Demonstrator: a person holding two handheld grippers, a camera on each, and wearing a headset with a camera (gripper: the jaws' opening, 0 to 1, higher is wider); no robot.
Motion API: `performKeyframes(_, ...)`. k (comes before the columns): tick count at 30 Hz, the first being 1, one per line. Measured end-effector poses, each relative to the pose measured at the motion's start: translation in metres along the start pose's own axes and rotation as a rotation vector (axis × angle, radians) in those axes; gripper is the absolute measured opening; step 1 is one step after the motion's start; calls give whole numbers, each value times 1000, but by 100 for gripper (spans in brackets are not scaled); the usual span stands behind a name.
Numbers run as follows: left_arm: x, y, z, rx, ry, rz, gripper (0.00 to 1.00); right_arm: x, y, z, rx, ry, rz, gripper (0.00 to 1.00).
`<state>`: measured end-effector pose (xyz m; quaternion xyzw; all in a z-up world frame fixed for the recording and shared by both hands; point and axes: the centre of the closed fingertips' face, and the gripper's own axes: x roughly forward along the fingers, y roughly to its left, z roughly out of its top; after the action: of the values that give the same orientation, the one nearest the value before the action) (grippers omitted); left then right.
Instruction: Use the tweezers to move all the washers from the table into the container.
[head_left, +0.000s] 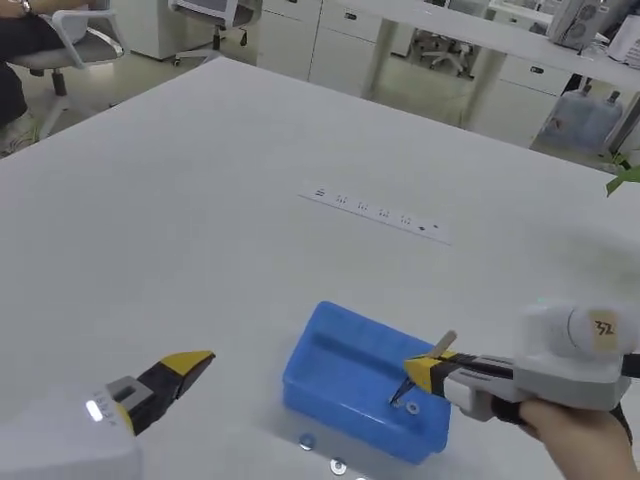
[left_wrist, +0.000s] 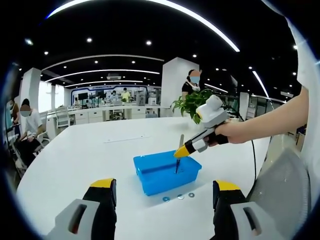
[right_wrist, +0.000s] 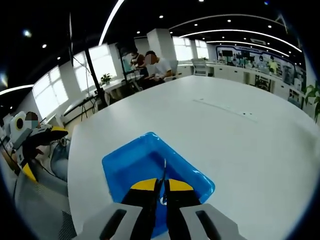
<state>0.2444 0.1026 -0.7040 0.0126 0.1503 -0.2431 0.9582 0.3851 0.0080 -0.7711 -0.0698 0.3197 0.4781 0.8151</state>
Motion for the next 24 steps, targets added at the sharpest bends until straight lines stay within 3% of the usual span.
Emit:
performKeyframes(10, 0, 0, 0, 2, 1, 1, 80, -1, -2, 1, -36, -4, -23, 3)
performKeyframes(16, -1, 1, 1, -2, -4, 6, 80, -14, -1, 14, 47, -95, -22, 3)
performKeyframes(24, -1, 0, 1, -1, -7, 1, 79, -39, 14, 30, 64, -175, -8, 3)
